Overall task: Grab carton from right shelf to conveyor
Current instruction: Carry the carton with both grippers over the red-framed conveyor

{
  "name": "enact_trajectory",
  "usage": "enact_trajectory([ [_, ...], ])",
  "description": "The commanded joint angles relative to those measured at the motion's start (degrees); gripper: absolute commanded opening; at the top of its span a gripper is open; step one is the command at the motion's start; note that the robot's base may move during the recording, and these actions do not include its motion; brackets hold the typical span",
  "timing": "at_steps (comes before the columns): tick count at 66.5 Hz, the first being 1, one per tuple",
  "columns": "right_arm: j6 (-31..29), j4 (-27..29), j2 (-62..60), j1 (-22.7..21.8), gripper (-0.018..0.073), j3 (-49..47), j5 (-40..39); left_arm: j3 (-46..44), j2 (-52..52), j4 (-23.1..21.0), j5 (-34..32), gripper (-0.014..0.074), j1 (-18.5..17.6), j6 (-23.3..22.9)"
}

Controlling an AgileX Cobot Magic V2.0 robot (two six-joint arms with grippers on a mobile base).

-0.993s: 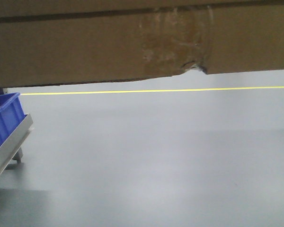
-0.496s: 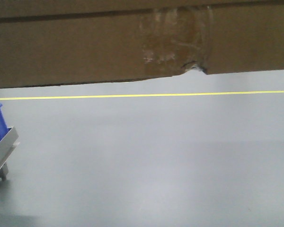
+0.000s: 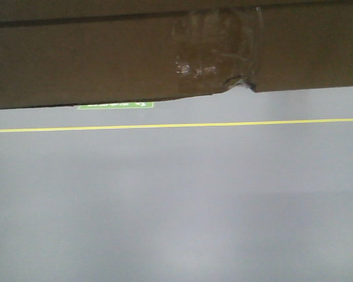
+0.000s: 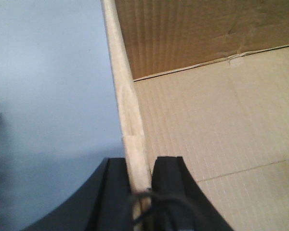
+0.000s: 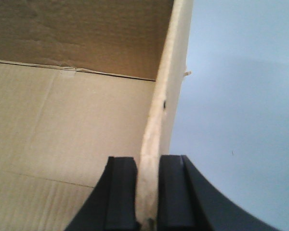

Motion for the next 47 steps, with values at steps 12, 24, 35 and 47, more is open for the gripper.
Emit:
enact_trajectory([
  [12,-0.44,1.58,-0.10,0.38,-0.0067,-0.23,-4.24,-0.20,-0.34,-1.70,-2.57,-0.0017,-0.76,0.23],
  [24,-0.44,1.58,-0.10,0.38,-0.0067,-0.23,-4.24,-0.20,-0.34,-1.70,-2.57,-0.0017,-0.76,0.23],
  [35,-0.44,1.58,-0.10,0.38,-0.0067,-0.23,-4.24,-0.20,-0.34,-1.70,-2.57,-0.0017,-0.76,0.23],
  [47,-0.44,1.58,-0.10,0.38,-0.0067,-0.23,-4.24,-0.20,-0.34,-1.47,-2.57,-0.0017,-0.76,0.23],
])
